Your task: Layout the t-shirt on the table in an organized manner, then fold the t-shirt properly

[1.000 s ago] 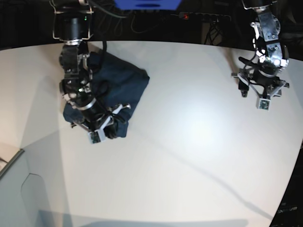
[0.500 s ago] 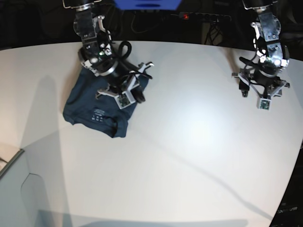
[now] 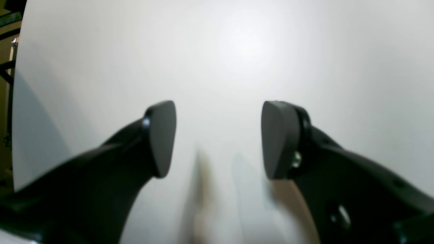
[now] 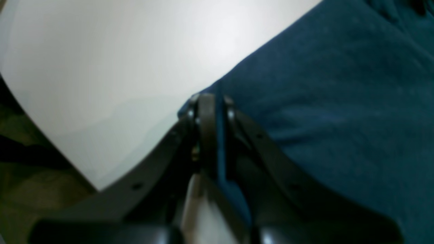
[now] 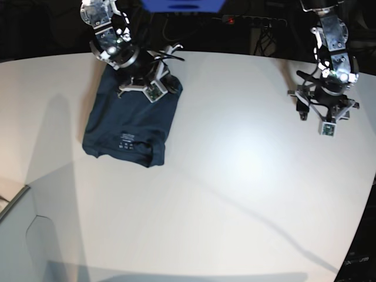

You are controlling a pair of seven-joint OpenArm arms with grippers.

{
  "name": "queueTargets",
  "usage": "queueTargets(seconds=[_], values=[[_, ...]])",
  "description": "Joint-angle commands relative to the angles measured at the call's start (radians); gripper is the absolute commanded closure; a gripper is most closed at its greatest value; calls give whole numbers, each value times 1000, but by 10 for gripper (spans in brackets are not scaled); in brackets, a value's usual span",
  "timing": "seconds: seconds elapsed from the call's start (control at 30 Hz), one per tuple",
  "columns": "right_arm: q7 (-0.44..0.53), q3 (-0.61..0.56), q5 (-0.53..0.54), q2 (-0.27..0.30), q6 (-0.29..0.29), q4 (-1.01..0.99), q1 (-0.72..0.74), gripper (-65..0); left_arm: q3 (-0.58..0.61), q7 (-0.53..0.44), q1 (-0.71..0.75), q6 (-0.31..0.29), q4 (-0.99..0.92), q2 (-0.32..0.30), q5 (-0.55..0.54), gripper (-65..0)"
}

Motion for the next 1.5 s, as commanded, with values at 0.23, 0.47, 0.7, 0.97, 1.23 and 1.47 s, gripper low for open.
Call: queueTargets(seconds=[0.23, 0.47, 0.7, 0.97, 1.23, 1.47], values=[[0, 2, 7, 49, 7, 70, -70, -30, -3, -19, 20, 6, 22, 6, -3, -388], [0, 21, 7, 60, 7, 116, -113, -30, -3, -19, 51, 6, 24, 17, -3, -388], [0, 82, 7, 60, 7, 116, -131, -30, -5, -19, 74, 6, 25, 28, -3, -388], [0, 88, 7, 60, 7, 138, -156, -29, -5, -21, 89, 6, 25, 29, -3, -387], [0, 88, 7, 57, 7, 323, -209, -29, -5, -21, 100, 6, 25, 29, -3, -387], [-4, 173, 7, 43, 7, 451, -271, -29, 3, -19, 152, 5, 113, 37, -19, -366]])
